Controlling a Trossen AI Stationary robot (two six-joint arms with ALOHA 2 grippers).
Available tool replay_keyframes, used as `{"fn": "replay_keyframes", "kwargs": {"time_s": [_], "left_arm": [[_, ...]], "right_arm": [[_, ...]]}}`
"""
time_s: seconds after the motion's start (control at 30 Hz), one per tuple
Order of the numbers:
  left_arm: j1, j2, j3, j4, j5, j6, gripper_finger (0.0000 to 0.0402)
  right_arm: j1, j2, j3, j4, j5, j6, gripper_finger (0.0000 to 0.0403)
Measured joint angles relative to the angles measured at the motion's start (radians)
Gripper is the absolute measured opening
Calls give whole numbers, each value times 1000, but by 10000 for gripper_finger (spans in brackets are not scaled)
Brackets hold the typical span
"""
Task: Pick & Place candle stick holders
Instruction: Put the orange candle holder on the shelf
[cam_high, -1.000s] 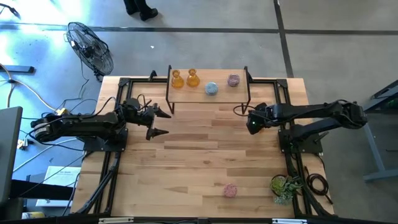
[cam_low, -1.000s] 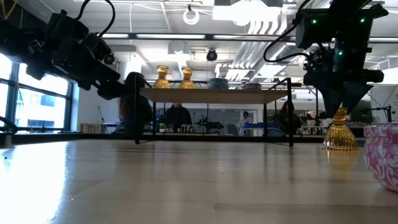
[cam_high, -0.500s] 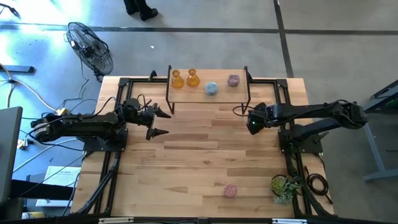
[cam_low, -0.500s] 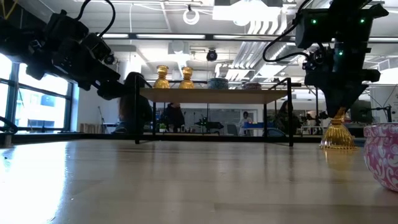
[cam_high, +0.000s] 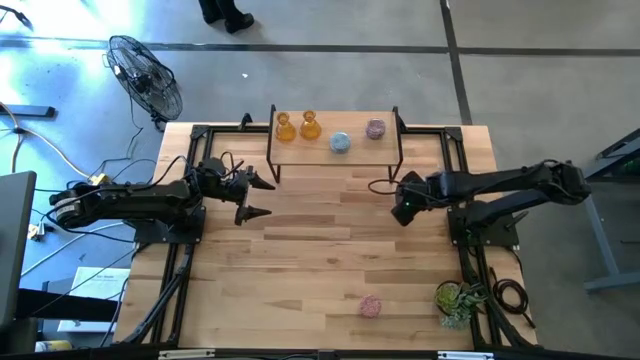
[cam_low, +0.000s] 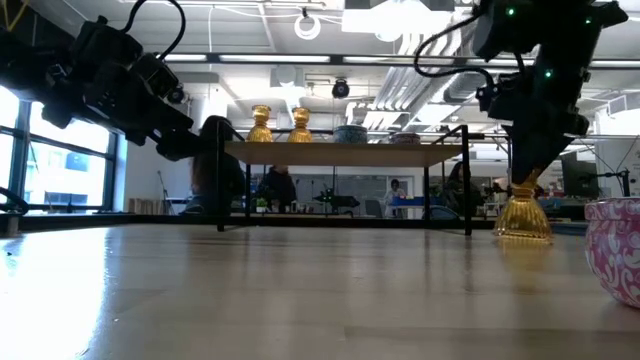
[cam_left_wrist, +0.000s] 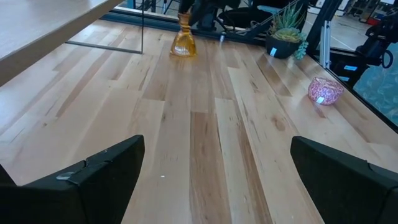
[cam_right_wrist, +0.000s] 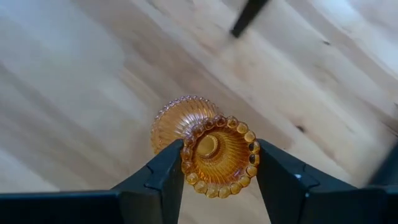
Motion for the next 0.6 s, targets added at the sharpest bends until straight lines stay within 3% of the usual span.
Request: {"fn": "replay_keyframes", "kwargs": {"time_s": [0.3, 0.6], "left_arm": [[0, 0, 0, 2, -2, 0, 399], [0, 0, 0, 2, -2, 0, 399]], "right_arm": [[44, -23, -2, 57, -23, -3, 157], [68, -23, -2, 240, -22, -112, 157]]}}
